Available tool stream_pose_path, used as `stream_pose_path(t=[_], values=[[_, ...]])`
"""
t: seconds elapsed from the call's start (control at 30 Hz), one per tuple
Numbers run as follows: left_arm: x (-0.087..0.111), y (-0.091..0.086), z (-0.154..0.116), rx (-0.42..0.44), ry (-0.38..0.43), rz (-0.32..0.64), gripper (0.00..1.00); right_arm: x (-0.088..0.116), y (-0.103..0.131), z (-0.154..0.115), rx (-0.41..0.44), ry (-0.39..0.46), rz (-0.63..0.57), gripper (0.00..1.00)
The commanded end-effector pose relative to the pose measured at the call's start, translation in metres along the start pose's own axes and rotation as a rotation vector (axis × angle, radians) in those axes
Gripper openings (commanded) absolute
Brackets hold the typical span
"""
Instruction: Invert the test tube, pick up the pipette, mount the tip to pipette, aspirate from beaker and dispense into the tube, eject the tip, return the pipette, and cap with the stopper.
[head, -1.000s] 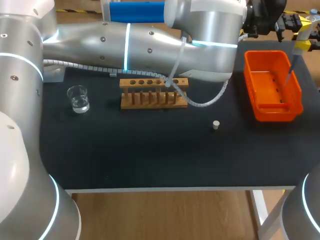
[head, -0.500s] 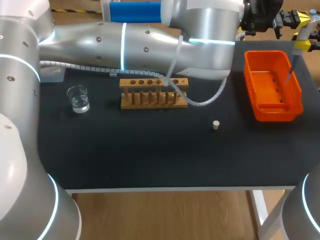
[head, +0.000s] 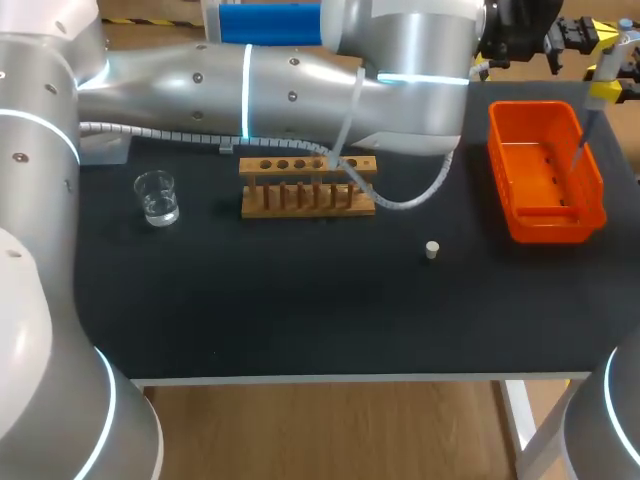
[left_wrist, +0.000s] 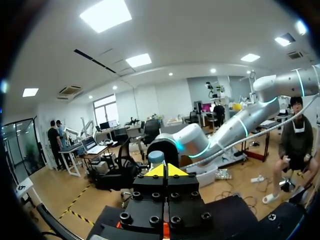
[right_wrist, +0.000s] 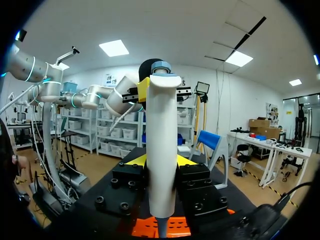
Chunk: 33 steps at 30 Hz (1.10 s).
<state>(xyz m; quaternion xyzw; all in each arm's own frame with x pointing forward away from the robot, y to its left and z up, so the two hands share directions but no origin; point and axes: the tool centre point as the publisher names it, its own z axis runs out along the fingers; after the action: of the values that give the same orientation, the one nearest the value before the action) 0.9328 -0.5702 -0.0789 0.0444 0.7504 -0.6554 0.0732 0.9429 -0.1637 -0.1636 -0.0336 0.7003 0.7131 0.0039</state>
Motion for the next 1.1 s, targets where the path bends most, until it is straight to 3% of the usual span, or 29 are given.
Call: stream_pose_path(t=[0.03,0.63,1.1], values=[[0.001,0.006,0.007,0.086,-0.130,-0.003,0.00,0.000,0.001,-0.001,0.002,0.001,0.000,0.00],[0.004,0.025,0.012,0.087,-0.090,-0.072,0.00,0.000,0.001,-0.001,0.002,0.001,0.000,0.00],[0.004,0.040,0.025,0.032,-0.032,-0.105,0.00,0.000,0.001,-0.001,0.002,0.001,0.000,0.00]])
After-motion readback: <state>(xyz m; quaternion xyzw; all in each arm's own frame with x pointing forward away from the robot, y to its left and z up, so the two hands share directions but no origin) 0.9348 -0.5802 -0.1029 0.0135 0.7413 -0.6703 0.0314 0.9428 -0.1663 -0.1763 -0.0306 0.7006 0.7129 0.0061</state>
